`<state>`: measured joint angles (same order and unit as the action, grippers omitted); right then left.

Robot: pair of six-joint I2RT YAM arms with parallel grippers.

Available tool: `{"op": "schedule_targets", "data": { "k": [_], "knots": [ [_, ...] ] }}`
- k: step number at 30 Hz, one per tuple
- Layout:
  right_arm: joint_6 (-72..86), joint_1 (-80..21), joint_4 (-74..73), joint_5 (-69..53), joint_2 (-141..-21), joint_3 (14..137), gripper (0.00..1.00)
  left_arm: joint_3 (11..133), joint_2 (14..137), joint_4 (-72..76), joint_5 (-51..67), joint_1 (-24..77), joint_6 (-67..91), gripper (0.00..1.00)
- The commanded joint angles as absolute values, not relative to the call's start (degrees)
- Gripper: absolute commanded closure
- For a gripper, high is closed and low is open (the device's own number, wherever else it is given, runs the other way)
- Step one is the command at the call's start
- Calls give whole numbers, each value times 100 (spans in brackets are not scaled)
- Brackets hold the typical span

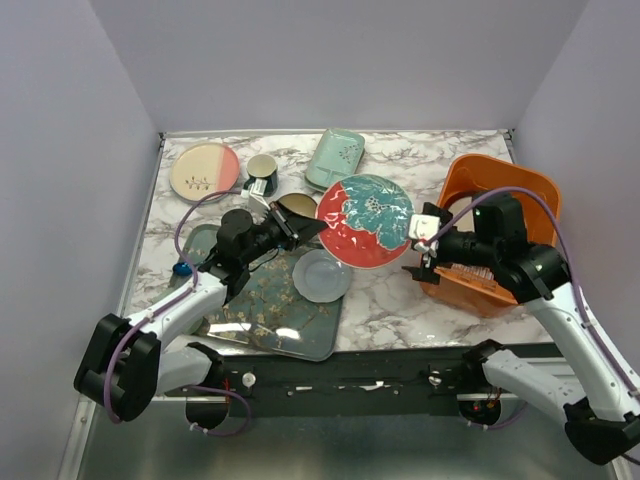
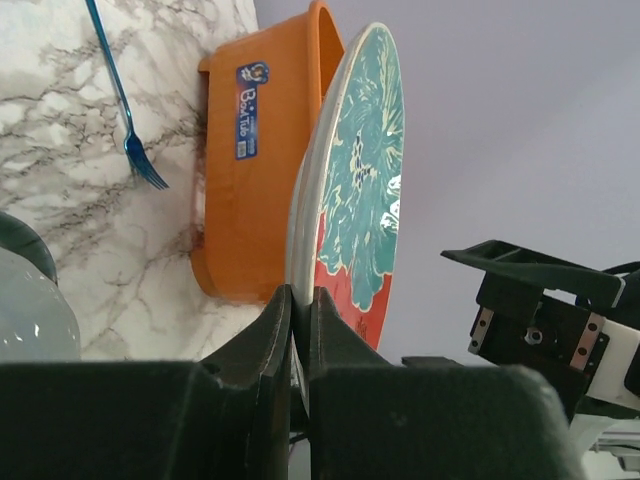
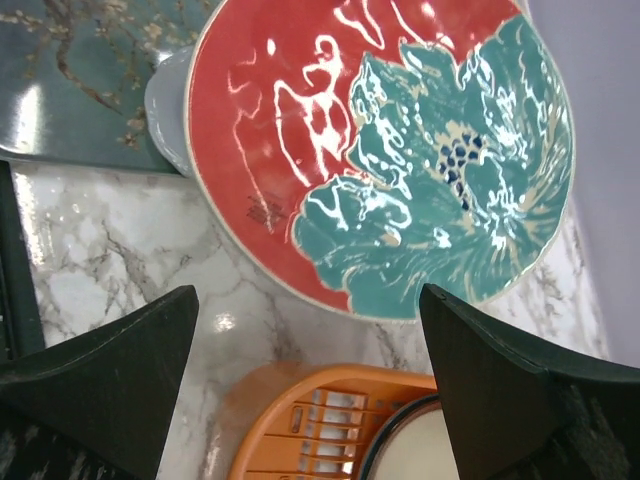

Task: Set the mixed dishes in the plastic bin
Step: Pick up the plate at the center of the board.

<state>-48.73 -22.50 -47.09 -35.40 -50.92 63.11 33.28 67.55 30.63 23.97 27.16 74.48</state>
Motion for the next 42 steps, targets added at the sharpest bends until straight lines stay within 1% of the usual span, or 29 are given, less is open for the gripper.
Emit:
{"op": "schedule_targets", "data": {
  "k": [1,2,3,4,5,7,12,14,16,17,19,20,22,23,25,26,29,32,33,34,36,37,40,41,42],
  "knots": [
    [-5369,-3329,-4404,-1332,-5299,6364,0,3305,6355,3894,2347,2821,8138,100],
    [-5492,-3705,-4342,-1075,-5352,6215,0,3287,6354,3894,2312,2821,8252,100],
    [-5545,-3874,-4133,-820,-5422,6144,0,3278,6346,3894,2259,2847,8296,100],
    [-5598,-4059,-3992,-252,-5475,6048,0,3261,6354,3867,2233,2874,8366,100],
    [-5720,-4409,-3877,-37,-5589,5977,0,3261,6346,3841,2198,2883,8445,100],
    [-5835,-4666,-3648,542,-5686,5915,0,3287,6346,3658,2136,2909,8560,100],
    [-6152,-5229,-3367,966,-5950,5863,0,3366,6372,3296,2127,2918,8674,100],
    [-6336,-5465,-3156,1263,-5985,5538,0,3384,6389,3252,2144,2935,8762,100],
    [-6503,-5615,-2639,1580,-6038,5144,2,3401,6407,3226,2171,2935,8841,100],
    [-6652,-5729,-2471,1852,-6064,5046,6,3401,6399,3208,2171,2936,8859,100],
    [-6767,-5800,-2154,1995,-6038,4896,12,3384,6399,3156,2171,2944,8886,100],
    [-6802,-5836,-2084,2047,-6029,4817,20,3375,6390,3129,2153,2936,8912,100],
    [-6812,-5854,-2048,2057,-5986,4790,30,3358,6363,3094,2136,2944,8921,100],
    [-6812,-5862,-2030,2065,-5968,4773,45,3357,6355,3094,2127,2944,8921,100],
    [-6812,-5880,-2021,2074,-5924,4764,60,3349,6328,3068,2101,2944,8921,100],
    [-6794,-5880,-2021,2100,-5889,4764,76,3349,6311,3041,2074,2944,8903,100],
    [-6750,-5897,-2091,2136,-5810,4834,99,3340,6240,2936,1987,2936,8833,100],
    [-6671,-5889,-2346,2075,-5766,5062,99,3331,6152,2883,1881,2944,8745,100],
    [-6601,-5897,-2442,2074,-5731,5123,100,3314,6126,2883,1872,2944,8710,98],
    [-6592,-5897,-2478,2083,-5713,5211,99,3313,6074,2918,1855,2944,8649,79],
    [-6583,-5897,-2548,2197,-5652,5282,99,3305,6021,2962,1854,2909,8509,55],
    [-6574,-5880,-2549,2215,-5617,5369,99,3322,5977,2936,1881,2892,8456,37],
    [-6513,-5740,-2742,2180,-5494,5537,99,3375,5828,2778,1969,2751,8122,20],
    [-6495,-5644,-2794,2145,-5467,5633,99,3410,5775,2682,1995,2699,7921,16],
    [-6469,-5573,-2934,2101,-5415,5677,99,3428,5714,2585,2004,2646,7780,15]
  ]
}}
